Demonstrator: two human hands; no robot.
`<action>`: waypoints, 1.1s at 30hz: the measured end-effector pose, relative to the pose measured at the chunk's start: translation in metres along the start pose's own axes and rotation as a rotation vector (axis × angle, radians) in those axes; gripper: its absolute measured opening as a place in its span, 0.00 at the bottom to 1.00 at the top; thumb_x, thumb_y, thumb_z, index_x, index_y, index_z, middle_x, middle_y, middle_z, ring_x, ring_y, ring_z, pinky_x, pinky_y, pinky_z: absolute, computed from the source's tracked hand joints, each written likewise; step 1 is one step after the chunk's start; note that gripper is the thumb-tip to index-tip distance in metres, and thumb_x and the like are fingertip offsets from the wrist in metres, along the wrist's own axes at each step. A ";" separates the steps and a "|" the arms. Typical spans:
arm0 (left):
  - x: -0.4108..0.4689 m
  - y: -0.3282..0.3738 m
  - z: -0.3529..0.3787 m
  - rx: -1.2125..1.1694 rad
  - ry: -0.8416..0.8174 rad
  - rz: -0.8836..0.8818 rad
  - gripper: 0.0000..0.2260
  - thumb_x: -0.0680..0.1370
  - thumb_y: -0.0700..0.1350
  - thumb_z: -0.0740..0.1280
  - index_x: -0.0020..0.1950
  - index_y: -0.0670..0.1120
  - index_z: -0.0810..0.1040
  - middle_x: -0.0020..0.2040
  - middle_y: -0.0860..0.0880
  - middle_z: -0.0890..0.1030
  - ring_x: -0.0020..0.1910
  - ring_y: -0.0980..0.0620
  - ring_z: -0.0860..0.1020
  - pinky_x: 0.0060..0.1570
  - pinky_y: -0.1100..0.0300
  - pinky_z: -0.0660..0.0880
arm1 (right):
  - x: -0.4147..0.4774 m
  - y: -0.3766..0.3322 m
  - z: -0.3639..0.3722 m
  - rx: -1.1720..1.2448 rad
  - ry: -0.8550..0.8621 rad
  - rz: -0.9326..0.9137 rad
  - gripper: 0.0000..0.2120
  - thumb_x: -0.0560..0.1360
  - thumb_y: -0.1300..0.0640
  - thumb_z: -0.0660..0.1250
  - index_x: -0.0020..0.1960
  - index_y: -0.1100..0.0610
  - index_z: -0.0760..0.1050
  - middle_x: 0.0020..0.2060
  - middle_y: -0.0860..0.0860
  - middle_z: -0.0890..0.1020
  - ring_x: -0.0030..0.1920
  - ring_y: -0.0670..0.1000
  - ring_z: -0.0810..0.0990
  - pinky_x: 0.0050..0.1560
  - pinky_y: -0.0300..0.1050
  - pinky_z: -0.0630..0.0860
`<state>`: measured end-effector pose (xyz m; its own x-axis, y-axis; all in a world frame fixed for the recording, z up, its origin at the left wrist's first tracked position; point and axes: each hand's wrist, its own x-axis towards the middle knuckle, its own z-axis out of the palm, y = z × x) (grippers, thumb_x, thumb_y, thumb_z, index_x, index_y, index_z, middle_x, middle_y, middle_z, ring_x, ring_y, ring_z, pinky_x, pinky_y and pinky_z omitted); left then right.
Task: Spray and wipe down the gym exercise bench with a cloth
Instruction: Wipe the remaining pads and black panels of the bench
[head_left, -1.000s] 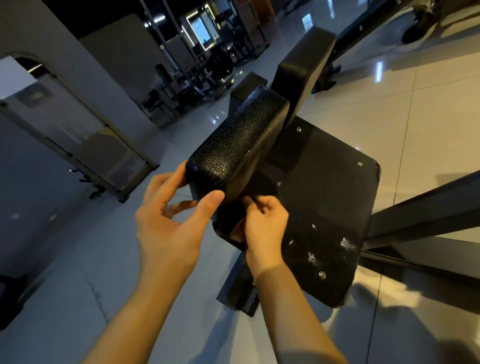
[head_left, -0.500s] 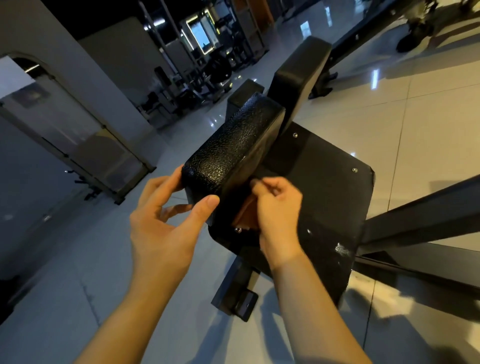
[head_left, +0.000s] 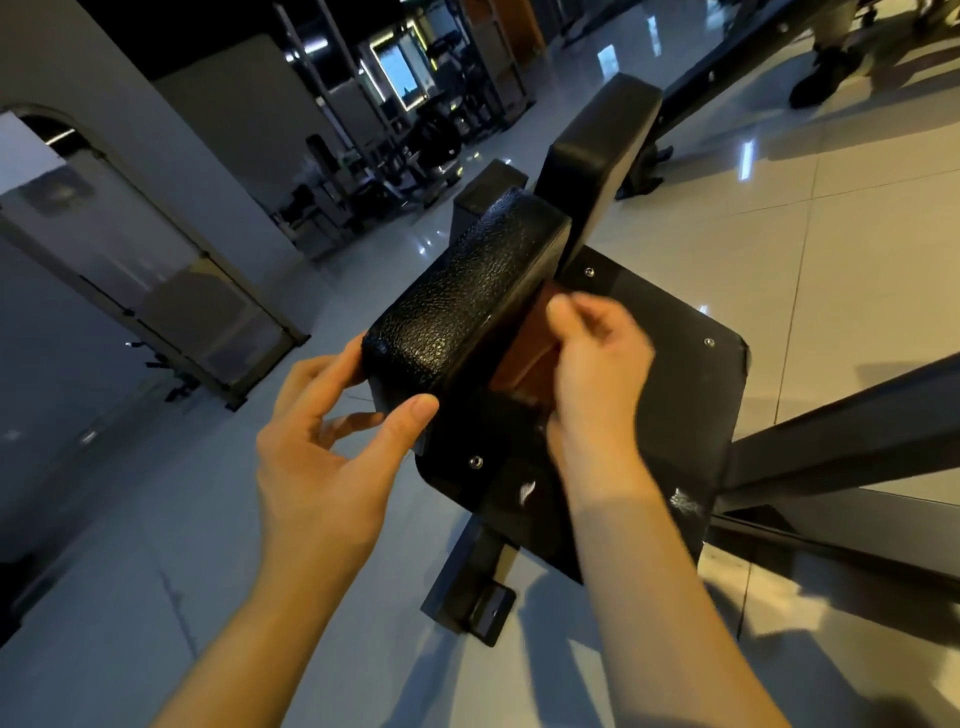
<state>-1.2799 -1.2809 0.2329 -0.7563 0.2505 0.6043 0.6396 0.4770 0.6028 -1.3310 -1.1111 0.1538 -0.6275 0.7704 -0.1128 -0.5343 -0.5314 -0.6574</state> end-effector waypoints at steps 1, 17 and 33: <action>0.000 -0.001 0.000 0.007 0.004 0.007 0.27 0.72 0.50 0.75 0.71 0.48 0.78 0.59 0.51 0.78 0.62 0.55 0.78 0.55 0.69 0.77 | 0.007 -0.003 0.002 0.005 0.019 -0.083 0.07 0.77 0.64 0.71 0.44 0.54 0.80 0.36 0.50 0.82 0.38 0.46 0.81 0.42 0.45 0.81; -0.002 -0.001 0.002 -0.035 0.026 0.007 0.26 0.71 0.49 0.75 0.70 0.48 0.79 0.58 0.52 0.78 0.62 0.53 0.78 0.55 0.69 0.77 | 0.006 0.017 0.002 -0.199 0.009 -0.154 0.03 0.78 0.63 0.71 0.47 0.57 0.77 0.39 0.52 0.81 0.39 0.44 0.80 0.43 0.40 0.77; -0.002 0.002 0.003 -0.031 0.026 0.004 0.27 0.72 0.50 0.75 0.71 0.48 0.78 0.56 0.58 0.78 0.60 0.58 0.78 0.55 0.69 0.77 | 0.019 -0.012 0.010 0.105 0.188 0.229 0.06 0.76 0.66 0.73 0.49 0.57 0.79 0.46 0.56 0.84 0.48 0.54 0.85 0.52 0.51 0.83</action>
<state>-1.2778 -1.2779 0.2311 -0.7504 0.2297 0.6198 0.6466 0.4494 0.6164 -1.3419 -1.0938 0.1672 -0.6278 0.6727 -0.3915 -0.4529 -0.7248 -0.5192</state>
